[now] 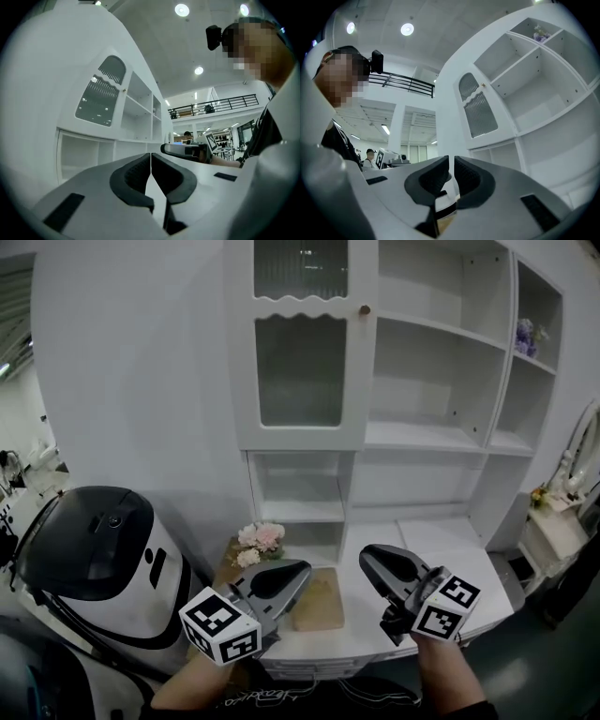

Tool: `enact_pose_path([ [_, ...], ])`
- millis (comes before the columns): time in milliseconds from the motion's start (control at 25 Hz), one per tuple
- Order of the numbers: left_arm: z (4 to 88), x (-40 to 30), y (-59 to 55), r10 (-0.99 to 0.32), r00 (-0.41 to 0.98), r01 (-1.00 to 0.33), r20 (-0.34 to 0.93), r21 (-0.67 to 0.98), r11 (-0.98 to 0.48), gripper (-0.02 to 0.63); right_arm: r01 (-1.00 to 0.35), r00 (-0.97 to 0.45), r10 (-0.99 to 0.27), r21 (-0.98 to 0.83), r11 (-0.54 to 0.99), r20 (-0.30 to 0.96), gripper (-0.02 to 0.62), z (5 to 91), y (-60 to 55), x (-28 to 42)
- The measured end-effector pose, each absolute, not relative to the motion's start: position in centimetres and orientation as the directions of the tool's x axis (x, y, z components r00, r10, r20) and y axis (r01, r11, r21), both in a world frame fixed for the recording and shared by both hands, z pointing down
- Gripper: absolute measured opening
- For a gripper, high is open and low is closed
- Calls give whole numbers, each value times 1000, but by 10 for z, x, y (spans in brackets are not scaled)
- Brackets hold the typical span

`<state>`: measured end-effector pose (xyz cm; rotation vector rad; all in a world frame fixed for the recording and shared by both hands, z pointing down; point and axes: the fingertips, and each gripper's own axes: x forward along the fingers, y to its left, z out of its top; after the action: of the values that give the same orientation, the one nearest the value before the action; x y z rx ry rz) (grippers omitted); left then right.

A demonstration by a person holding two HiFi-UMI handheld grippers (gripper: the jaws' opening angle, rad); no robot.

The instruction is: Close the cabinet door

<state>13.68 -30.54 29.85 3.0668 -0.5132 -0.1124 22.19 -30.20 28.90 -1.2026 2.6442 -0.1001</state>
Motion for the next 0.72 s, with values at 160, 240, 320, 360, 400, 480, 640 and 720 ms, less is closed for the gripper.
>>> enact_pose_path([
  [160, 328, 127, -302, -343, 937, -339, -65, 71, -938, 26, -739, -628, -755, -157, 655, -190, 61, 304, -289, 213],
  [240, 336, 126, -296, -337, 939, -331, -66, 87, -939, 26, -746, -628, -759, -145, 650, -173, 60, 314, -284, 208],
  [320, 341, 127, -289, -335, 940, -328, -61, 101, -939, 26, -761, -622, -770, -122, 637, -145, 58, 327, -282, 203],
  [360, 345, 126, -287, -336, 940, -329, -58, 107, -938, 26, -766, -619, -774, -116, 632, -133, 58, 333, -281, 200],
  [400, 348, 125, -285, -338, 940, -330, -55, 112, -937, 26, -769, -617, -777, -113, 629, -122, 58, 338, -280, 197],
  [480, 354, 122, -285, -344, 938, -336, -49, 122, -934, 26, -777, -613, -784, -105, 621, -102, 57, 345, -278, 192],
  [640, 356, 114, -289, -360, 932, -351, -50, 135, -927, 26, -798, -590, -803, -97, 595, -79, 57, 351, -277, 196],
  [720, 355, 114, -289, -361, 931, -352, -54, 129, -927, 26, -808, -577, -814, -98, 581, -73, 57, 353, -275, 201],
])
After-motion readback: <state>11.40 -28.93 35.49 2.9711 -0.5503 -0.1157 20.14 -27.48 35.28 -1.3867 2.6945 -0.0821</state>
